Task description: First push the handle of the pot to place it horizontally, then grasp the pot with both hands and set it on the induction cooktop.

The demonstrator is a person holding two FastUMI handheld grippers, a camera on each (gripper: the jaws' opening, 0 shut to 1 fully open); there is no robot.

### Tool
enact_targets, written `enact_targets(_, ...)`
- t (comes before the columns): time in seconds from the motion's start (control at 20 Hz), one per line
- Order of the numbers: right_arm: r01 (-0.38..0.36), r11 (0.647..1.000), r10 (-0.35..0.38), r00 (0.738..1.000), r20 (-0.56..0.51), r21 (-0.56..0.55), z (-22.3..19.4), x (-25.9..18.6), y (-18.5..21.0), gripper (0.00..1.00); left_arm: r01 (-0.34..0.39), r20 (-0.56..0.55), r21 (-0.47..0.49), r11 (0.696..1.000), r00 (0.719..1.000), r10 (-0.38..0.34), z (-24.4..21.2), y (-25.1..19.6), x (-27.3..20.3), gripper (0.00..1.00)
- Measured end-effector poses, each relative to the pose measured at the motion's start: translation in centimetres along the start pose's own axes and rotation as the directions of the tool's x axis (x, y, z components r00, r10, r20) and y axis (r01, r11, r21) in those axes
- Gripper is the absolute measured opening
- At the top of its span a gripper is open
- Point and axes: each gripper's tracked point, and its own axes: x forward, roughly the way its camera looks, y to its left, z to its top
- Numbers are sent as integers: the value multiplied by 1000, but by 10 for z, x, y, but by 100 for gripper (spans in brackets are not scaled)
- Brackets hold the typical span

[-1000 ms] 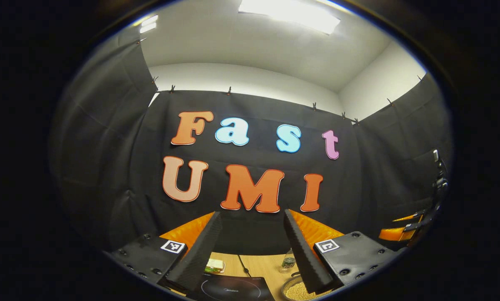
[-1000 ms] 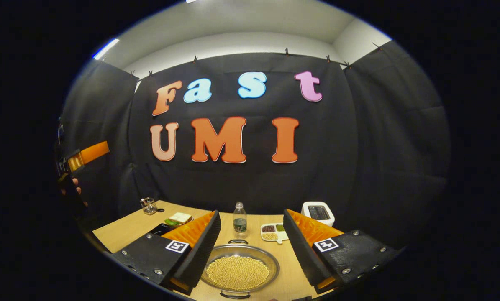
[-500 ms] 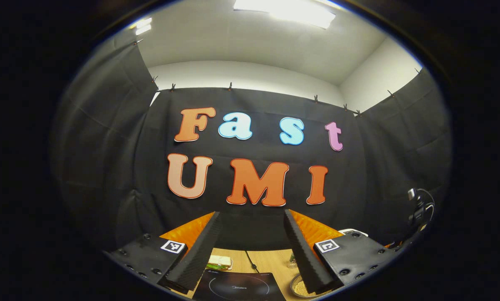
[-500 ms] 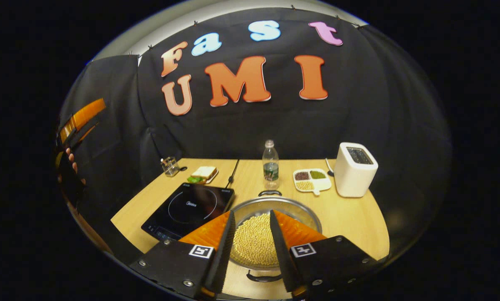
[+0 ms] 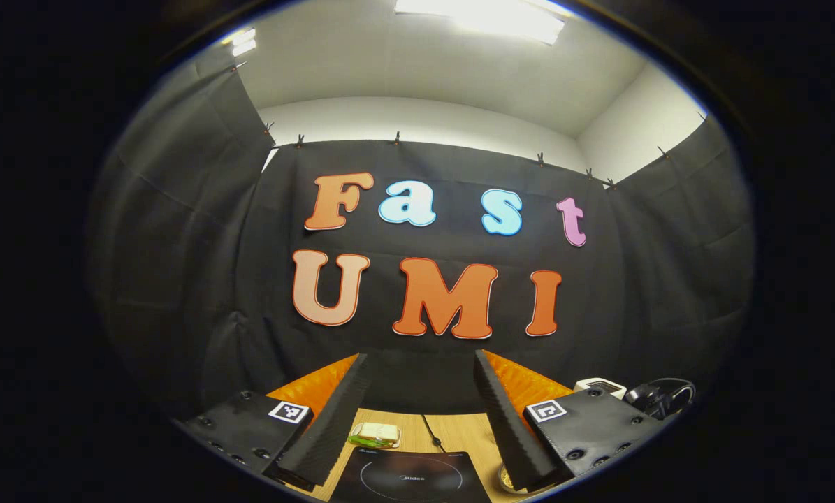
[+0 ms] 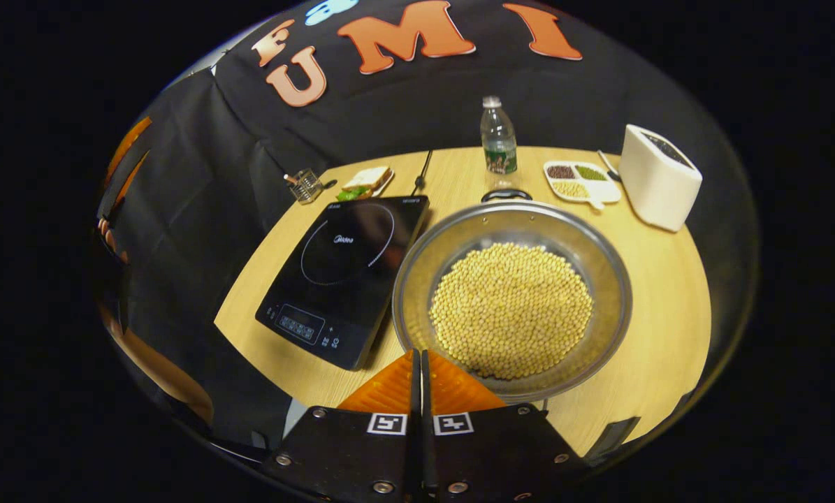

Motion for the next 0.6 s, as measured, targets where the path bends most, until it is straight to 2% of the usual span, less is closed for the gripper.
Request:
enact_targets(0.35, -63, 996, 71, 988, -136, 63, -33, 11, 9, 0, -1, -18, -6, 1000, 1000, 1, -9, 1, 6, 97)
enact_targets(0.6, -35, 996, 50, 977, -207, 76, -56, 28, -1, 0, 13, -33, -4, 1000, 999, -13, -16, -6, 8, 97)
